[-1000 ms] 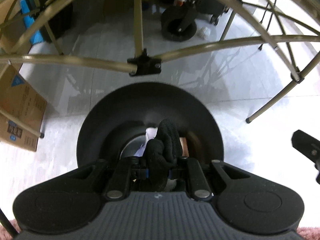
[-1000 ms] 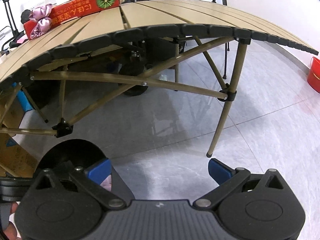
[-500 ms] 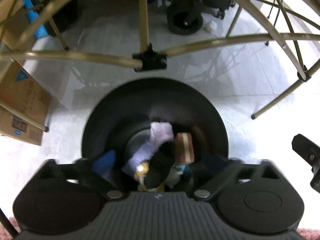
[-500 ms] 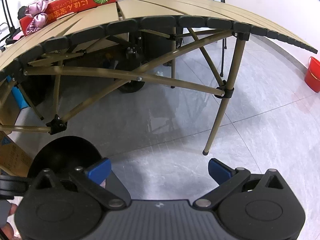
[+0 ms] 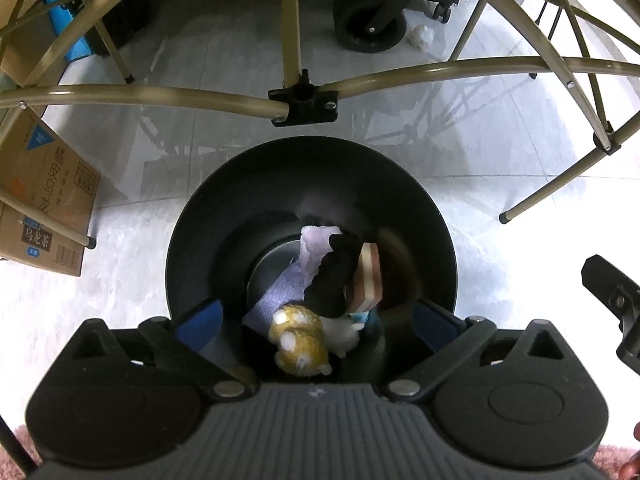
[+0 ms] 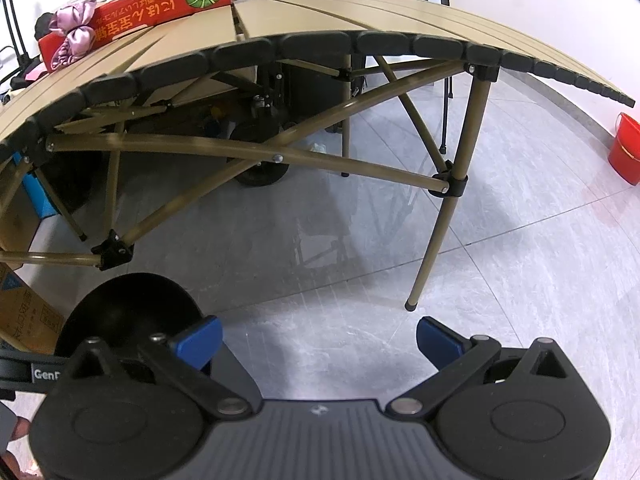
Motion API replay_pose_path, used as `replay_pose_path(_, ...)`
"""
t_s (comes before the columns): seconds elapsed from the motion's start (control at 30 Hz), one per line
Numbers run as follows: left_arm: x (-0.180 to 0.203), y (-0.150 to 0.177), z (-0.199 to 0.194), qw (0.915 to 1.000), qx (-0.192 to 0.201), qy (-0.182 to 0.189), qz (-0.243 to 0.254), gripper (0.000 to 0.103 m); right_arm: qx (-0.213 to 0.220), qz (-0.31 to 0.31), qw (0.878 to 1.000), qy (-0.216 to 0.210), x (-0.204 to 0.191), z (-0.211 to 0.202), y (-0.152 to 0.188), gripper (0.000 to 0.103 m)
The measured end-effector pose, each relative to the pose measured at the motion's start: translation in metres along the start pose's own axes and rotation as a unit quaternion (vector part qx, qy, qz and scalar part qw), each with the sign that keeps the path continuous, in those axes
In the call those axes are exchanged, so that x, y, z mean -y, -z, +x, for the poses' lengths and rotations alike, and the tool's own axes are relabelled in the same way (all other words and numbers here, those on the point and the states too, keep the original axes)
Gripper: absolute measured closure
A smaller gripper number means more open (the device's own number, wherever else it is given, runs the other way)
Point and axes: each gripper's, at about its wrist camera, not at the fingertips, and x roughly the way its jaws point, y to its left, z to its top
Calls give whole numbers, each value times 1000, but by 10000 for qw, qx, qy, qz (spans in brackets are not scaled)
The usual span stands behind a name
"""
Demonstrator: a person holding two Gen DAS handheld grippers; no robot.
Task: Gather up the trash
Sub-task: 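Raise both tools from the bin back toward the table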
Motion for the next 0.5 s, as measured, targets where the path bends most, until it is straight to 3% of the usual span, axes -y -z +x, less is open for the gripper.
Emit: replay_pose_path(0.5, -4, 3, -8, 9999, 42, -33, 108, 0, 18, -6, 10000, -24, 0, -1, -1, 0)
